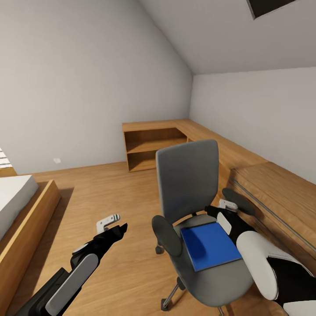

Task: In the bedroom, organize the workspace by keeping the computer under the desk, ensuring the monitor is on the desk, placing the keyboard on the desk next to the monitor, placing the mouse on the desk next to the keyboard, moving the folder from the swivel chair onto the desk next to the mouse, stacking the notebook on top of the folder with the pen on top of the notebook, and positioning the swivel chair next to the desk.

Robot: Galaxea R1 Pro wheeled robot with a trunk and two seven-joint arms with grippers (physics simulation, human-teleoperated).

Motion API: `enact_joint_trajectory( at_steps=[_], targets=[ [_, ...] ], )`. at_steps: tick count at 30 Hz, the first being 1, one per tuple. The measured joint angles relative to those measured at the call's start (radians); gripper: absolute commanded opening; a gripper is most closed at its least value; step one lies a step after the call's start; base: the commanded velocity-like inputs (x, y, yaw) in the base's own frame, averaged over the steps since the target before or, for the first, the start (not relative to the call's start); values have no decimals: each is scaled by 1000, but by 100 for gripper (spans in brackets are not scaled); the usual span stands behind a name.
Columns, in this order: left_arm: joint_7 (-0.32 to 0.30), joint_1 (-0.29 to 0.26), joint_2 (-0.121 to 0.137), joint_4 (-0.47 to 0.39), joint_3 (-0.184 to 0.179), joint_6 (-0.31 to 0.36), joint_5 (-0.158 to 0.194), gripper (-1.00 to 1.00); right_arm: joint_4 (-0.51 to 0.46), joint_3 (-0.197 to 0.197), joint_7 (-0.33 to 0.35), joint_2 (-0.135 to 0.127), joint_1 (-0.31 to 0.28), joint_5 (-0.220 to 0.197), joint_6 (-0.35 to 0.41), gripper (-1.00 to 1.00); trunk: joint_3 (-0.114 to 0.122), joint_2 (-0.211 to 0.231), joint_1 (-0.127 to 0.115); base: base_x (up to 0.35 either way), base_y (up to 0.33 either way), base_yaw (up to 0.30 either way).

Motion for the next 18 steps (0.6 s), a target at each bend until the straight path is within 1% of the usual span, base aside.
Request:
enact_joint_trajectory(
  at_steps=[18],
  targets=[
    [0, 0, 0, 0, -5, 0, 1, 100, -1, 0, 0, -3, 0, 2, 1, 100, -56, -126, 69, 0, 0, 0]
  ],
)
